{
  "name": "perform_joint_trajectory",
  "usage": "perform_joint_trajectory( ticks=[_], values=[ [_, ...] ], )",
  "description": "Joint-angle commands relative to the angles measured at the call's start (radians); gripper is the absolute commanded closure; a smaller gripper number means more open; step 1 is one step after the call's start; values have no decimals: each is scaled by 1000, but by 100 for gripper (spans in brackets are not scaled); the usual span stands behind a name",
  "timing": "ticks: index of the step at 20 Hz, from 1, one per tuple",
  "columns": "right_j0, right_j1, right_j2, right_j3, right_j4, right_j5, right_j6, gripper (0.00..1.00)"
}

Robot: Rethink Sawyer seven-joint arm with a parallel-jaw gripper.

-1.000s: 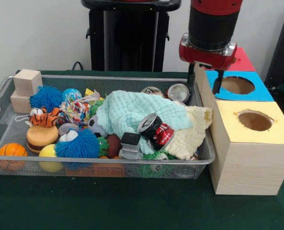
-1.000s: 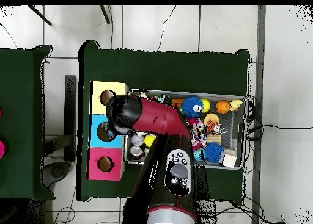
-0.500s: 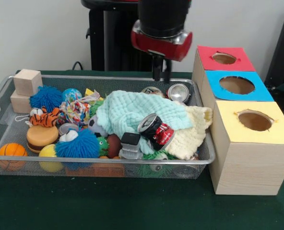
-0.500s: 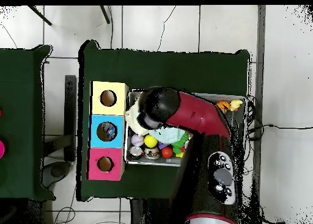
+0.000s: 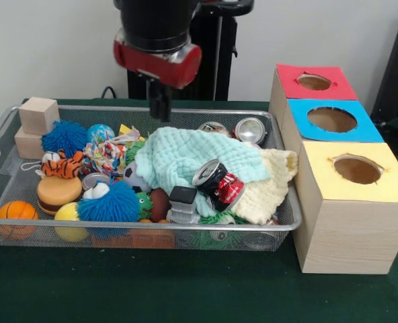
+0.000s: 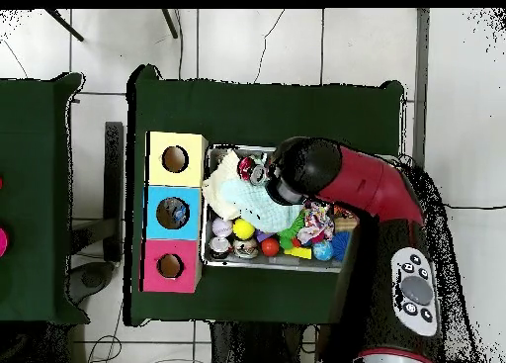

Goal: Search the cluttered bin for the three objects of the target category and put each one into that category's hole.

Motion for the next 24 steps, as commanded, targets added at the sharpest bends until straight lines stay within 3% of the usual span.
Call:
perform_joint_trajectory(
  ticks=[1,4,6,13,22,24],
  values=[
    [-72,166,137,-82,-146,-227,-187,100],
    [-135,259,199,-143,-203,-425,-195,100],
    [-151,343,206,-232,-252,-460,-200,100],
    [-179,412,242,-350,-271,-355,-199,100],
    [-158,390,219,-315,-274,-268,-132,100],
    [-164,387,233,-300,-303,-321,-160,100]
  ],
)
